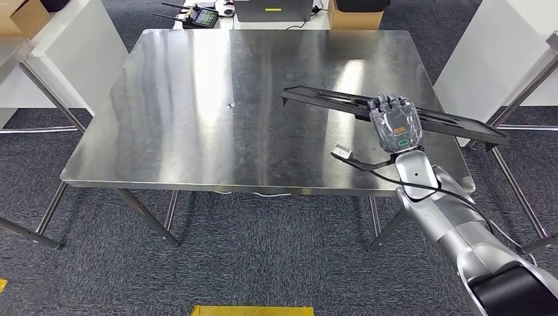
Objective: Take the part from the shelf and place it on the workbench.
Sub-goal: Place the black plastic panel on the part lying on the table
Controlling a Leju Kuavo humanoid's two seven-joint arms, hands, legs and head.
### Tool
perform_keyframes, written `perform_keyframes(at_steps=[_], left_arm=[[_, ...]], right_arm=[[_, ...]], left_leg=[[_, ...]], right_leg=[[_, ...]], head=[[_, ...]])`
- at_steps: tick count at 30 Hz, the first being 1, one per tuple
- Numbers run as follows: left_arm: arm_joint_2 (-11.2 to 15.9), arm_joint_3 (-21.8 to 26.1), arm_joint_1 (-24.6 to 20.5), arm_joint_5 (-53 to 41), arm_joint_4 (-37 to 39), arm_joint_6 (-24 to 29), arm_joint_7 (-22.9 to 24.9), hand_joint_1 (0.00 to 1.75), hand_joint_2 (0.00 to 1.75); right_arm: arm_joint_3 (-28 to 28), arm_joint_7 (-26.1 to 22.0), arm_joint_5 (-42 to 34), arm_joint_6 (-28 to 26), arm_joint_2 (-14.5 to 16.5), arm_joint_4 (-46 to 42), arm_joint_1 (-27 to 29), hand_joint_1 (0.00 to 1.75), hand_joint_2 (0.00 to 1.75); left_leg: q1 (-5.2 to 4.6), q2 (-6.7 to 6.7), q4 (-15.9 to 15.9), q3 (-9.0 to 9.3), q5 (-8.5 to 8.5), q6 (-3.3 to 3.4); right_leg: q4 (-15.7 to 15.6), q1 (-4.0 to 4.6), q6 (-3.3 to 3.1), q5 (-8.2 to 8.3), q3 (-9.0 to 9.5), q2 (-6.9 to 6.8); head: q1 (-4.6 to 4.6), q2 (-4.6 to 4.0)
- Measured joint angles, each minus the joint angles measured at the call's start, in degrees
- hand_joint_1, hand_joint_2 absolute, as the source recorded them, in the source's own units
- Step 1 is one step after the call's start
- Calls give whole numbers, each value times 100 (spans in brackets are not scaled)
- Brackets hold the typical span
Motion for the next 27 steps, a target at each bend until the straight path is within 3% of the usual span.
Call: perform_keyframes(at_steps=[2,3,4,5,7,9,11,14,16,18,19,20,22,23,25,27], left_arm=[[-2,5,2,8,0,4,0,0,175],[-2,9,7,9,0,7,0,0,175],[-2,13,13,9,0,10,-1,0,175],[-1,15,17,8,0,13,-2,0,175],[4,19,17,5,0,14,-5,0,175],[13,19,14,-5,0,8,-8,0,175],[19,19,14,-16,0,1,-11,0,175],[21,20,14,-24,0,-3,-20,0,175],[22,20,4,-32,0,-8,-26,0,175],[23,20,2,-36,0,-13,-27,0,175],[23,20,9,-38,0,-14,-28,0,175],[22,20,16,-42,0,-15,-29,0,175],[22,20,25,-50,0,-16,-31,0,175],[23,20,25,-51,0,-16,-32,0,175],[25,20,22,-52,0,-15,-34,0,175],[27,20,19,-53,-1,-6,-35,0,175]], right_arm=[[94,-7,0,-49,108,249,-114,175,175],[143,-3,0,-63,159,363,-146,175,175],[184,7,0,-70,203,459,-162,175,175],[216,23,0,-73,240,540,-170,175,175],[271,61,0,-75,295,661,-193,175,175],[309,79,0,-91,316,739,-241,175,175],[334,81,0,-106,320,792,-273,175,175],[360,82,-1,-112,320,840,-293,175,175],[378,93,-2,-118,307,874,-308,175,175],[403,123,-2,-123,280,919,-283,175,175],[417,139,-2,-123,269,943,-258,175,175],[428,151,-2,-123,261,964,-237,175,175],[440,160,-2,-124,241,998,-222,175,175],[440,160,-2,-127,227,1014,-228,175,175],[439,159,-2,-134,199,1046,-229,175,175],[434,146,-2,-139,181,1078,-216,175,175]], left_leg=[[35,16,758,-463,-240,-65],[45,21,1039,-676,-273,-80],[49,25,1136,-805,-197,-83],[49,27,997,-813,-7,-69],[38,23,260,-563,504,-1],[3,24,-318,-319,741,79],[-35,29,-429,-268,694,137],[-9,33,-573,-143,683,227],[-7,32,-637,-50,664,281],[-12,15,-637,9,611,308],[-14,5,-636,47,578,308],[-14,-4,-632,92,542,301],[-17,-13,-616,183,454,265],[-33,-17,-585,210,399,237],[-62,-20,-539,225,310,179],[-60,-11,-525,231,259,132]], right_leg=[[0,13,-64,-51,51,0],[0,21,-81,-78,82,2],[0,28,-89,-109,121,5],[0,32,-86,-143,168,10],[-7,35,-62,-219,274,18],[-20,60,-20,-274,324,21],[-44,78,35,-304,330,19],[88,109,92,-411,264,1],[717,105,50,-626,-71,-9],[1467,105,34,-804,-551,-8],[1612,105,63,-779,-691,-8],[1539,103,113,-657,-722,-9],[809,82,227,-208,-487,-26],[413,79,249,-14,-328,-36],[-9,78,191,153,-149,-45],[-27,79,91,127,-128,-26]], head=[[-12,-1],[-12,-1],[-14,-1],[-14,-1],[-10,-1],[-7,1],[-5,1],[2,1],[13,0],[24,0],[27,0],[30,0],[34,-1],[40,-1],[45,-1],[43,-1]])
